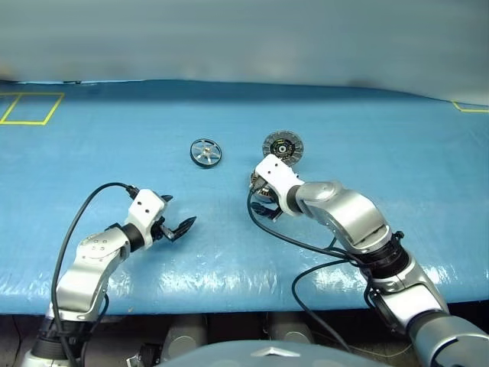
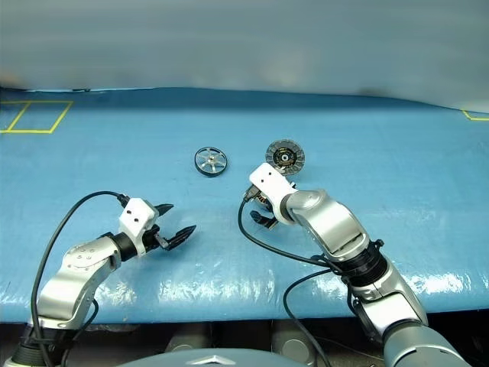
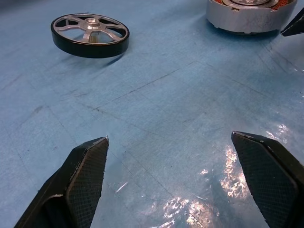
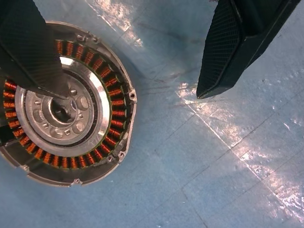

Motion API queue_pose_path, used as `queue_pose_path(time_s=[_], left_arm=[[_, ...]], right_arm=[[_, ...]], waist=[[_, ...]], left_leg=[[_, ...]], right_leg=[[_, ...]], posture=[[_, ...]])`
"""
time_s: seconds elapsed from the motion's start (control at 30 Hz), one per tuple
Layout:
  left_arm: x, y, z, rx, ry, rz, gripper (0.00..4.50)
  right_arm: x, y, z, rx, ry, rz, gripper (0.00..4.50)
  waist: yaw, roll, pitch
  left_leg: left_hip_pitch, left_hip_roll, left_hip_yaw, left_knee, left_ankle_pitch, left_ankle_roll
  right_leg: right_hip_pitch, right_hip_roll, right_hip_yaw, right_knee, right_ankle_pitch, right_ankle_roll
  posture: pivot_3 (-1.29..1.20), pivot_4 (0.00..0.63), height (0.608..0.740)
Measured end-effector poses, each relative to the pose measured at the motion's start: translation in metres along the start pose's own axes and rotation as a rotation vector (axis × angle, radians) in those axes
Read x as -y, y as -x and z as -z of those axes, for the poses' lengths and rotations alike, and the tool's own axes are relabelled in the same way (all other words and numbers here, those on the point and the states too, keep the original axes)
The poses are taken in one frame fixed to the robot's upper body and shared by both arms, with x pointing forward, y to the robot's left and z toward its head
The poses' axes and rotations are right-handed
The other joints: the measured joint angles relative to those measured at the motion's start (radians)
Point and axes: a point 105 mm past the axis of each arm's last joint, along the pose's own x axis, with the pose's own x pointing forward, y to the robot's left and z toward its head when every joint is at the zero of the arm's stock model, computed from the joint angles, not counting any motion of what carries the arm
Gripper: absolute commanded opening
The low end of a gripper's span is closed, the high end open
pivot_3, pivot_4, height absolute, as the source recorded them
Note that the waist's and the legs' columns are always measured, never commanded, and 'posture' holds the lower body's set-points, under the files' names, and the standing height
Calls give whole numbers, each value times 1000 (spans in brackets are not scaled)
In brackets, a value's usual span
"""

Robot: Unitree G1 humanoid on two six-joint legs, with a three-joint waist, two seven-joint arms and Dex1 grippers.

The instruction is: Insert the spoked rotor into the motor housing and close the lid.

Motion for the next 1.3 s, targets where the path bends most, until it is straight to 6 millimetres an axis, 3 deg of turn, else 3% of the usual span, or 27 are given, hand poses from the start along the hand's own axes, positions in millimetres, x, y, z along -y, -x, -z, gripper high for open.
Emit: queue_pose_path(time_s=[0.3, 0.77, 0.97, 1.2, 1.3], left_arm=[[4, -3, 0, 14, 15, 7, 4491], [7, -3, 0, 17, 24, 9, 4491], [8, -4, 0, 19, 25, 13, 4491], [8, -4, 0, 20, 23, 13, 4491], [9, -4, 0, 26, 18, 15, 4500]], right_arm=[[3, -8, -7, 12, -11, -7, 4493], [5, -5, -24, 57, 19, -11, 4493], [7, -17, -13, 14, -11, -28, 4493], [6, -27, -16, 19, -2, -43, 4493], [8, -30, -18, 18, -3, -36, 3889]], waist=[[-17, 0, 0], [-19, 1, 1], [-19, 1, 1], [-21, 1, 0], [-23, 1, 0]], left_leg=[[1, 0, 0, 2, 0, 0], [0, 0, 0, 1, 0, 0], [0, 0, 0, 1, 0, 0], [1, 0, 0, 2, 0, 0], [2, 0, 0, 2, 0, 0]], right_leg=[[1, 0, 0, 1, 1, 2], [0, 0, 0, 0, 1, 1], [0, 0, 0, 0, 1, 1], [1, 0, 0, 0, 1, 1], [1, 0, 0, 1, 1, 2]], posture=[[0, 150, 740], [0, 150, 740], [0, 150, 740], [0, 150, 740], [0, 150, 740]])
